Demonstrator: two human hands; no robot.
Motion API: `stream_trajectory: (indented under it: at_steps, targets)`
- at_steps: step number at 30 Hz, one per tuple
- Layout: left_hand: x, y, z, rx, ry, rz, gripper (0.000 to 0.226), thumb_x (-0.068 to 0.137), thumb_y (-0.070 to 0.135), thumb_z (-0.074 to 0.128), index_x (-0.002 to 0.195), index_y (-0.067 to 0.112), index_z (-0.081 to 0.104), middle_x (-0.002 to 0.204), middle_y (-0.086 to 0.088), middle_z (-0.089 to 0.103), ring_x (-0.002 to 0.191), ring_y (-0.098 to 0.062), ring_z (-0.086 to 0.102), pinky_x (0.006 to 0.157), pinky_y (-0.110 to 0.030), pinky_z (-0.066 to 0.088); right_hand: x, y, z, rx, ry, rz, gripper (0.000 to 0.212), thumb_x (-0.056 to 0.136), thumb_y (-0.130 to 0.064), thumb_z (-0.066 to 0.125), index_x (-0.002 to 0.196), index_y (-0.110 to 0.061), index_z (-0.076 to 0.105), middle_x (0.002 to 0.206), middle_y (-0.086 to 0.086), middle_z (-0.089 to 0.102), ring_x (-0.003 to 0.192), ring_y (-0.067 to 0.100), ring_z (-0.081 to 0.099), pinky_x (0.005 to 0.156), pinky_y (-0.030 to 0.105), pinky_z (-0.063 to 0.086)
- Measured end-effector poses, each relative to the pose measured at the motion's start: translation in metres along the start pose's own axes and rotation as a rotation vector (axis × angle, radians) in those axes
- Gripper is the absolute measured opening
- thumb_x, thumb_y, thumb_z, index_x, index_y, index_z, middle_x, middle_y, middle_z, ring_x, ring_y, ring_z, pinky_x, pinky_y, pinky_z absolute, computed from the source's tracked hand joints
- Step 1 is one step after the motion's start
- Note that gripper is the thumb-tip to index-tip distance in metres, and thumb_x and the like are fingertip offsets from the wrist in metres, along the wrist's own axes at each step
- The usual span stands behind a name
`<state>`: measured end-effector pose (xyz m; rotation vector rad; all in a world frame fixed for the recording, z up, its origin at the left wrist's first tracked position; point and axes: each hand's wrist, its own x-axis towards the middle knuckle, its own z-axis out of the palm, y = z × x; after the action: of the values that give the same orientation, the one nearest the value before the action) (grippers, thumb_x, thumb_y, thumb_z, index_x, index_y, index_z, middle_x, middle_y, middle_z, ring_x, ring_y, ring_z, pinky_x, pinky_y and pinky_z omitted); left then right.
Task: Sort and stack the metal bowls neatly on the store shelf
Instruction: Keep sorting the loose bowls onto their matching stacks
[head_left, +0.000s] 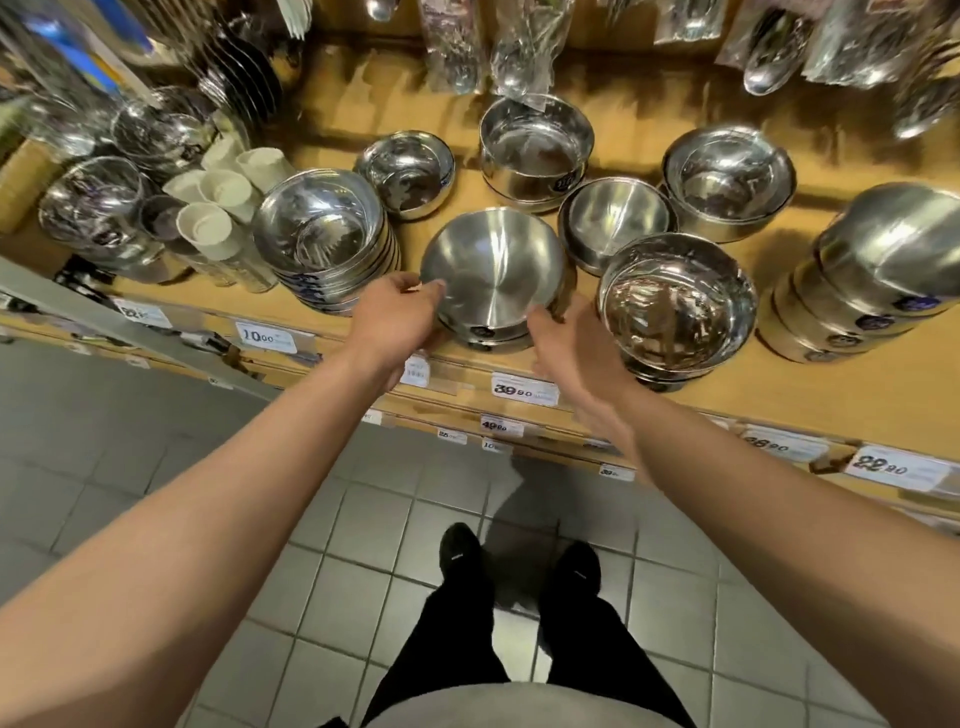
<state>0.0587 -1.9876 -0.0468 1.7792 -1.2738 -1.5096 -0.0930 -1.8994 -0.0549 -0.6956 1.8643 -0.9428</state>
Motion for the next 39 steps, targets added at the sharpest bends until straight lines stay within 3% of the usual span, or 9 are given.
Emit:
stream_trajectory:
  at_steps: [3,8,11,16,21,29,34,36,39]
  targets:
    - [0.014,-0.002,-0.003,0.095,0.004,0.044,0.05,0.093,0.021,0.069,0.139,0.008,0.055,0.115,-0.009,0.069,0.106,-0.027,0.069,0.095,-0.048,0.057,0.009,-0.001,0.012,0.054,0.057,-0.03,0.041,0.1,-0.037,0.052,0.135,-0.015,0.047,0.122,0.005,0.063,0.115,0.032,0.061,0.102,0.054,0.05]
    - [0.028,0.0,-0.013,0.165,-0.059,0.098,0.038,0.087,0.014,0.072,0.124,0.011,0.065,0.102,-0.007,0.073,0.089,-0.027,0.074,0.085,-0.048,0.061,0.011,-0.003,0.028,0.044,0.165,-0.019,0.042,0.097,-0.029,0.054,0.138,-0.024,0.049,0.114,0.002,0.065,0.108,0.028,0.064,0.097,0.049,0.053]
    - [0.036,-0.001,-0.015,0.181,-0.054,0.135,0.033,0.087,0.012,0.069,0.12,0.011,0.066,0.093,-0.002,0.073,0.068,-0.011,0.074,0.068,-0.036,0.064,0.01,-0.004,0.034,0.057,0.205,-0.02,0.037,0.097,-0.028,0.056,0.133,-0.023,0.051,0.113,0.005,0.065,0.104,0.028,0.064,0.093,0.048,0.055]
    - [0.035,0.0,-0.02,0.216,-0.072,0.151,0.012,0.087,0.015,0.067,0.097,0.021,0.067,0.093,-0.001,0.072,0.084,-0.023,0.072,0.076,-0.04,0.062,0.01,-0.007,0.037,-0.015,0.24,-0.038,0.021,0.098,-0.028,0.055,0.118,-0.028,0.049,0.105,-0.002,0.059,0.092,0.018,0.055,0.059,0.016,0.032]
    - [0.031,0.007,-0.025,0.345,-0.027,0.244,0.012,0.09,0.019,0.067,0.086,0.025,0.057,0.075,0.014,0.059,0.066,0.0,0.053,0.041,-0.01,0.036,0.01,-0.015,0.038,-0.128,0.233,-0.008,0.035,0.098,-0.026,0.056,0.131,-0.016,0.054,0.101,-0.001,0.057,0.073,0.004,0.048,0.051,0.009,0.027]
    - [0.022,0.023,-0.028,0.459,-0.044,0.238,0.029,0.09,0.014,0.064,0.118,0.007,0.066,0.101,-0.006,0.067,0.091,-0.023,0.062,0.068,-0.028,0.041,0.001,-0.038,0.016,-0.293,0.194,0.034,0.036,0.097,-0.029,0.056,0.124,-0.005,0.057,0.107,0.005,0.061,0.081,0.017,0.052,0.057,0.025,0.035]
    - [0.016,0.05,-0.03,0.537,0.014,0.347,0.036,0.09,0.019,0.062,0.124,0.007,0.064,0.11,-0.006,0.069,0.092,-0.022,0.058,0.076,-0.028,0.039,0.015,-0.07,-0.031,-0.254,0.222,-0.044,0.02,0.091,-0.029,0.058,0.093,-0.012,0.068,0.078,-0.003,0.064,0.081,0.022,0.065,0.063,0.032,0.05]
    - [0.014,0.064,-0.027,0.487,0.03,0.37,0.029,0.092,0.019,0.062,0.12,0.014,0.064,0.105,-0.002,0.068,0.09,-0.021,0.061,0.075,-0.03,0.044,0.029,-0.08,-0.048,-0.119,0.239,-0.056,0.017,0.093,-0.025,0.059,0.096,-0.012,0.07,0.088,0.003,0.067,0.095,0.029,0.069,0.085,0.046,0.059]
    - [0.015,0.079,-0.023,0.314,0.025,0.343,0.015,0.093,0.014,0.061,0.096,0.029,0.061,0.1,0.0,0.07,0.092,-0.026,0.07,0.08,-0.037,0.057,0.055,-0.091,-0.065,-0.06,0.222,-0.071,0.022,0.094,-0.02,0.059,0.099,-0.001,0.07,0.096,0.016,0.072,0.094,0.036,0.071,0.09,0.056,0.058]
